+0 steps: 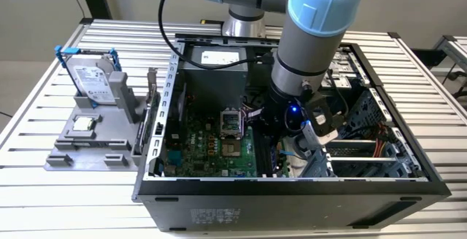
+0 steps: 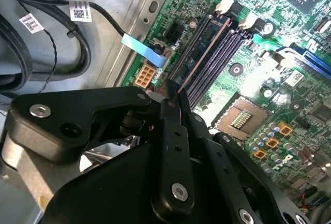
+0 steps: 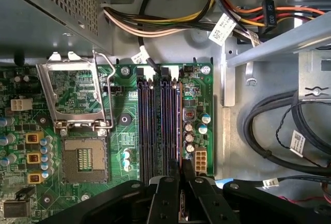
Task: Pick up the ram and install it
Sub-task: 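Insert the ram into the slot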
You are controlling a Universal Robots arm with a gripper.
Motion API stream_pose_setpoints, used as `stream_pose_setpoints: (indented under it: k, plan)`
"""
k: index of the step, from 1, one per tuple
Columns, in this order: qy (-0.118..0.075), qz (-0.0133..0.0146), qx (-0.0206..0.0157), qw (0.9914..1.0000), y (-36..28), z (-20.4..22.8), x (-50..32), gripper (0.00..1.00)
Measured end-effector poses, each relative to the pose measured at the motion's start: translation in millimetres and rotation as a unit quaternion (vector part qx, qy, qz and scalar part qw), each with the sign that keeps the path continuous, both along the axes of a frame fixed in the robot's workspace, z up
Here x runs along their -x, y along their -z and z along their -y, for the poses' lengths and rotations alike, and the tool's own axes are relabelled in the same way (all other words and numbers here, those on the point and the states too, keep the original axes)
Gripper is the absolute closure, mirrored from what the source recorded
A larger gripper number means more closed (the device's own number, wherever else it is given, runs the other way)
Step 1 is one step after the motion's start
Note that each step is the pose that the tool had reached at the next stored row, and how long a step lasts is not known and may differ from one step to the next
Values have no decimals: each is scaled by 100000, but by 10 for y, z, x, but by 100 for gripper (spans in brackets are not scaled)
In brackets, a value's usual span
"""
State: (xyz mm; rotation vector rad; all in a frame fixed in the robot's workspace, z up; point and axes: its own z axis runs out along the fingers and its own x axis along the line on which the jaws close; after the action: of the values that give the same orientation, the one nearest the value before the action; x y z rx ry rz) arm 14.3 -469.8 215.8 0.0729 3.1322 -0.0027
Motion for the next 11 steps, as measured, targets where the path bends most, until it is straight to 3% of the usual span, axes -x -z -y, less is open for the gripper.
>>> stream_pose_setpoints:
  k: [11]
  plan:
    - [-916,-266,-16,99995,-4,2,0,100]
